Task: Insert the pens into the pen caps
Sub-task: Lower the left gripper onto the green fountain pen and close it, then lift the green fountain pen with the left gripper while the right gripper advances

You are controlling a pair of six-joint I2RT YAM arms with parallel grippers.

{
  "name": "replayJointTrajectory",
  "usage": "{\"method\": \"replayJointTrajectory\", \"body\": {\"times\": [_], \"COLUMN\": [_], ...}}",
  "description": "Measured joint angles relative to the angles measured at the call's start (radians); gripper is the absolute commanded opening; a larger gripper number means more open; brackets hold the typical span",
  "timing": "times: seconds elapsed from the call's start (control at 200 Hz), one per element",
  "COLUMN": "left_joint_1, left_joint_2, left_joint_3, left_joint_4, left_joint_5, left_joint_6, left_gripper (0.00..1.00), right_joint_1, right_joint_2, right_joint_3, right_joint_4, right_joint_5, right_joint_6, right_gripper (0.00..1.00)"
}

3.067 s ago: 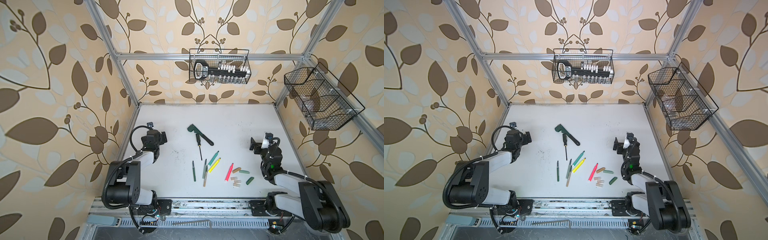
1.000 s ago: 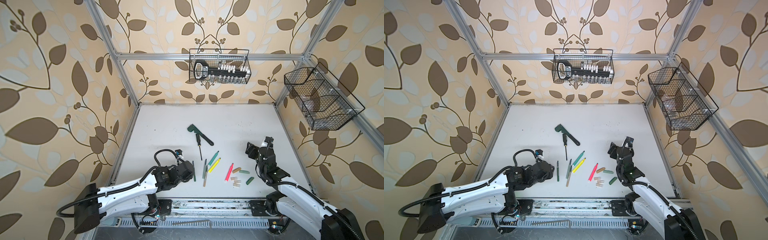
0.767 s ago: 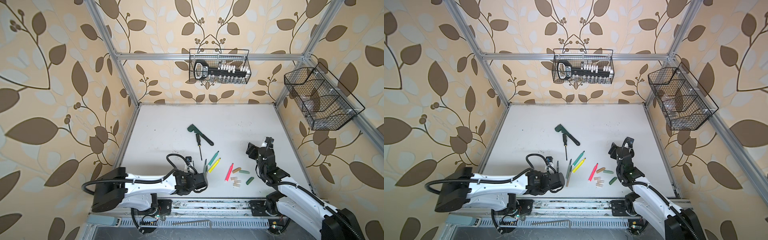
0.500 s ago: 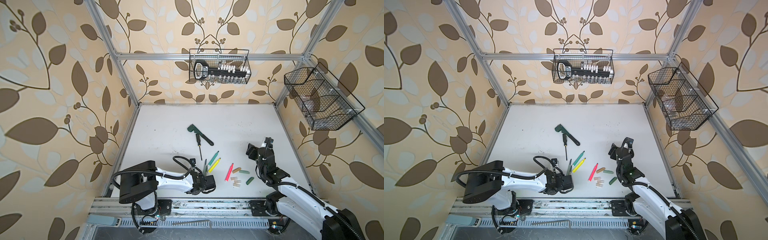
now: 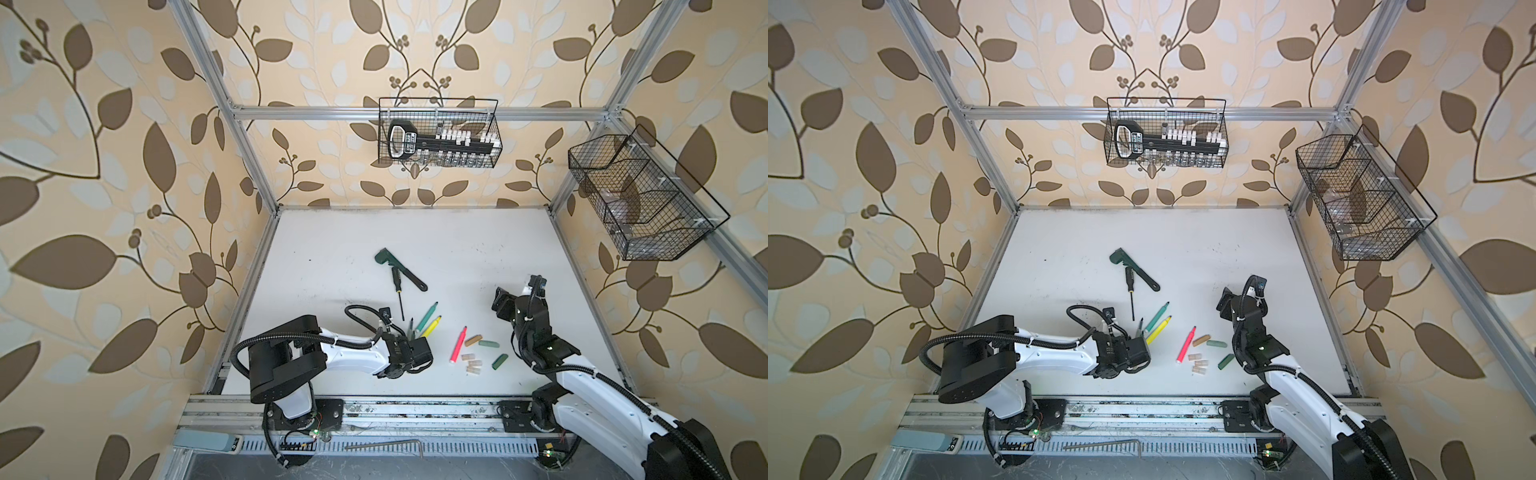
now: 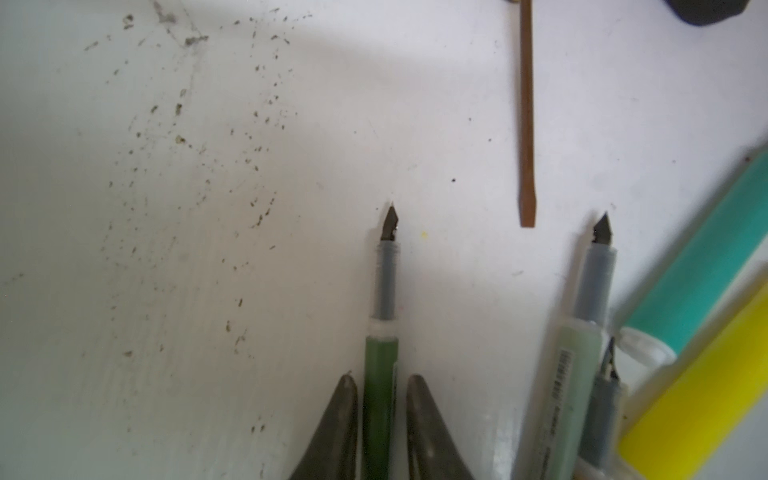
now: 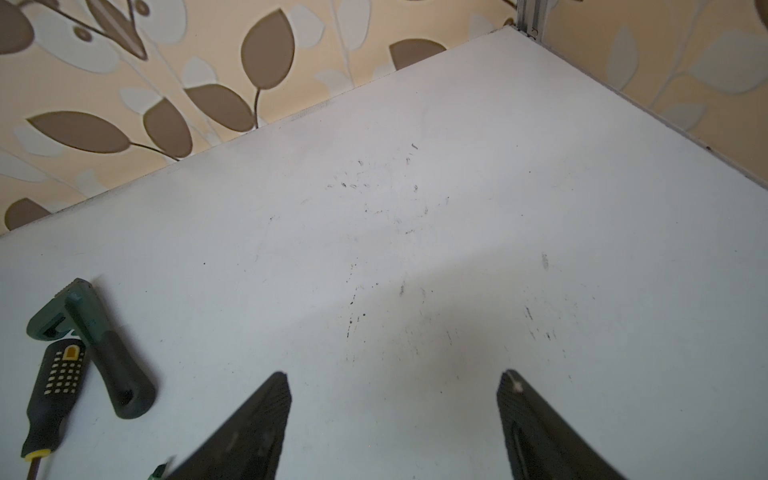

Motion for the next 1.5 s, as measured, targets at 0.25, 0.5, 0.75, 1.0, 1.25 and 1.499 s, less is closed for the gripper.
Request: {"method": "replayJointTrajectory", "body": {"times": [0.25,0.5,0.75,1.0,1.25,1.499], "left_joint_1": [0.038,0.064,0.196,0.300,0.325,0.325], "left_joint_2": [0.018,-0.010,-0.267,-0.460,-0.339,-0.378], "left_joint_3": [0.016,0.000,-0.045,0.226,0.423,0.098], "left_joint_4": [0.037,0.077,0.037,-0.070,0.036,0.266], "left_joint_5": [0.004,0.041,0.243,0.256,0.204,0.315], "left_joint_6": [0.032,0.079,0.232,0.503,0.772,0.908], "left_gripper": [0.03,0.00,0.00,0.00,0.00,0.00], "right_joint_1": [0.000,0.000,0.025,0.157,0.109,-0.010], "right_joint_2": [0.000,-0.005,-0.103,-0.306,-0.139,0.003], "right_joint_3": [0.000,0.000,0.103,0.207,0.446,0.394], "right_joint_4": [-0.014,-0.032,-0.247,-0.385,-0.409,-0.252], "right_joint_5": [0.010,0.031,-0.021,-0.291,-0.402,-0.454], "right_joint_6": [0.000,0.012,0.136,0.269,0.234,0.112], "right_gripper": [0.79,0.79,0.82,0.94,0.95,0.90]}}
